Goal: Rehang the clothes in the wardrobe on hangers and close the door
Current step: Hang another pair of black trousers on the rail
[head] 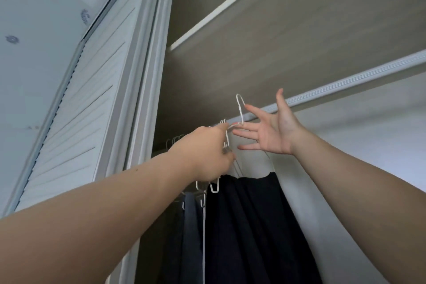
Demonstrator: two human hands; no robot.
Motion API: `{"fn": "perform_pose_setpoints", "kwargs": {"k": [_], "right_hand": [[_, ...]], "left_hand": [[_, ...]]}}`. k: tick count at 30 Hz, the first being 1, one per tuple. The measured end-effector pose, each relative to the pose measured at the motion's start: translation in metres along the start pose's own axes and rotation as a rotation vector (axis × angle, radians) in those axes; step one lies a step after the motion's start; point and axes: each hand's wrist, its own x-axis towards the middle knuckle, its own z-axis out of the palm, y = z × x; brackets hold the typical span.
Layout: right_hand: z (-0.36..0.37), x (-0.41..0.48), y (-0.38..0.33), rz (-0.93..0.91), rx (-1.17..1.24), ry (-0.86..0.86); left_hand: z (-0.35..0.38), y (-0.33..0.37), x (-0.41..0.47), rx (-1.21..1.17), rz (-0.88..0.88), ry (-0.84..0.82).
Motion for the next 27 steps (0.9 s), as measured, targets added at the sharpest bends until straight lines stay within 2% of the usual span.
{"fn": "perform_pose_setpoints", "kwargs": {"k": [7, 15, 16, 18, 20, 21, 23, 27], "right_hand": [[-0.020, 0.035, 0.026, 0.042, 0.001, 0.037], [-0.034, 0.038, 0.054, 0.064, -0.041, 0.050], [-0.035, 0.037, 0.055, 0.054, -0.118, 0.094], [-0.033, 0.034, 0.057, -0.012, -0.432, 0.265], [-0.030, 0.034, 0.063, -0.165, -0.741, 0.479], [-0.029, 0.035, 0.066, -0.244, -0.797, 0.536], [-0.021, 0.035, 0.073, -0.282, -0.744, 0.490], [0.004, 0.040, 0.087, -0.089, -0.590, 0.376]], "left_hand": [[0.016, -0.011, 0.019, 0.015, -0.039, -0.070], [0.030, -0.007, 0.019, 0.163, -0.076, -0.204], [0.031, -0.007, 0.019, 0.178, -0.075, -0.211], [0.032, -0.006, 0.019, 0.206, -0.075, -0.207], [0.032, -0.006, 0.018, 0.210, -0.078, -0.196], [0.033, -0.006, 0.018, 0.208, -0.081, -0.191], [0.036, -0.007, 0.017, 0.217, -0.100, -0.185], [0.040, -0.009, 0.016, 0.220, -0.170, -0.215]]}}
